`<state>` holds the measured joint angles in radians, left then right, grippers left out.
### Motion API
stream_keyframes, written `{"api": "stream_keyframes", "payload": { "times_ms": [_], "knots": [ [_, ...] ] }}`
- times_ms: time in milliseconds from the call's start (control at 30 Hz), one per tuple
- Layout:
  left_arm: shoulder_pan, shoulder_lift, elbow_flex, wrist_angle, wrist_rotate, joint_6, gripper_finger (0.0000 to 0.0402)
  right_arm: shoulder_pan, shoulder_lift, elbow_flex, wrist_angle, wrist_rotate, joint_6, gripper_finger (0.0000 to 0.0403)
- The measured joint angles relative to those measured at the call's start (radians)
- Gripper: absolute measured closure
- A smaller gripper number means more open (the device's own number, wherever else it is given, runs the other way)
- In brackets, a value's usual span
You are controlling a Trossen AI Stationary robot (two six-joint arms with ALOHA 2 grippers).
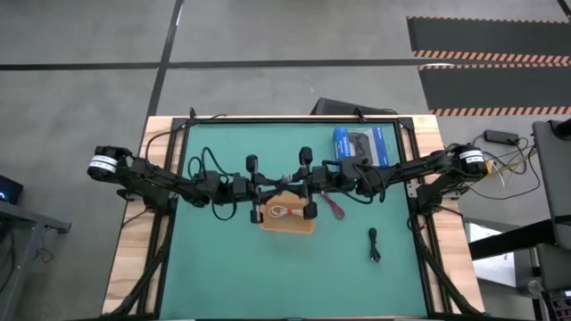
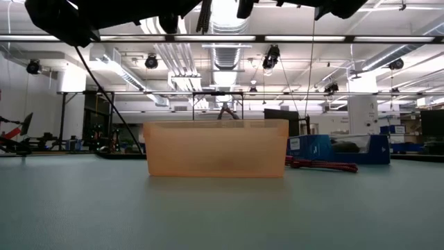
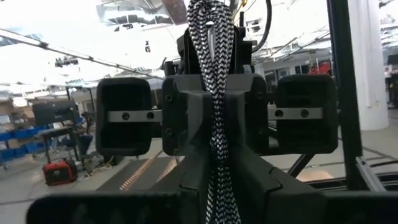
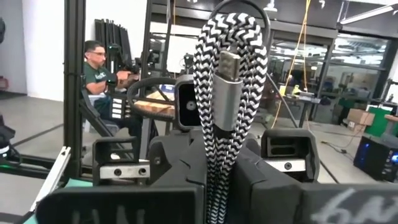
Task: Pick and place USB-C Cables
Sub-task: Put the black white charger cable into the orange bin
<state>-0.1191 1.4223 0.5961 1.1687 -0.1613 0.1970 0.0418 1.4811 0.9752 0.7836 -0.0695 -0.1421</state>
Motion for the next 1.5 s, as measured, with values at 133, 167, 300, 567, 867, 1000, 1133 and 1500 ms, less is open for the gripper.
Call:
{"api": "stream_keyframes", "payload": {
  "times_ms": [133, 167, 300, 567, 867, 1000, 1133, 1500],
  "knots": [
    [0.0, 0.0, -0.003, -0.004, 0.004, -0.009, 0.0321, 0.001, 0.0, 0.0, -0.005, -0.009, 0.001, 0.0387],
    [0.0, 0.0, -0.005, -0.004, 0.003, -0.013, 0.031, 0.001, 0.0, 0.0, -0.01, -0.009, 0.001, 0.0388],
    [0.0, -0.008, -0.018, -0.009, 0.002, -0.034, 0.0256, 0.002, -0.001, 0.0, -0.031, -0.011, 0.004, 0.0388],
    [0.0, -0.144, -0.044, -0.264, -0.001, -0.034, 0.0183, 0.002, -0.056, 0.001, -0.134, -0.01, 0.056, 0.0389],
    [0.0, -0.386, -0.043, -0.626, -0.054, -0.034, 0.0176, 0.002, -0.08, 0.176, -0.645, -0.009, 0.161, 0.0389],
    [0.0, -0.458, -0.047, -0.682, -0.167, -0.034, 0.0176, 0.002, -0.053, 0.291, -0.892, -0.008, 0.216, 0.0389],
    [0.0, -0.482, -0.047, -0.688, -0.194, -0.033, 0.0176, 0.002, -0.017, 0.388, -1.072, -0.005, 0.274, 0.039],
    [0.0, -0.491, -0.047, -0.682, -0.272, -0.032, 0.0176, 0.002, 0.161, 0.606, -1.366, -0.008, 0.361, 0.039]
  ]
}}
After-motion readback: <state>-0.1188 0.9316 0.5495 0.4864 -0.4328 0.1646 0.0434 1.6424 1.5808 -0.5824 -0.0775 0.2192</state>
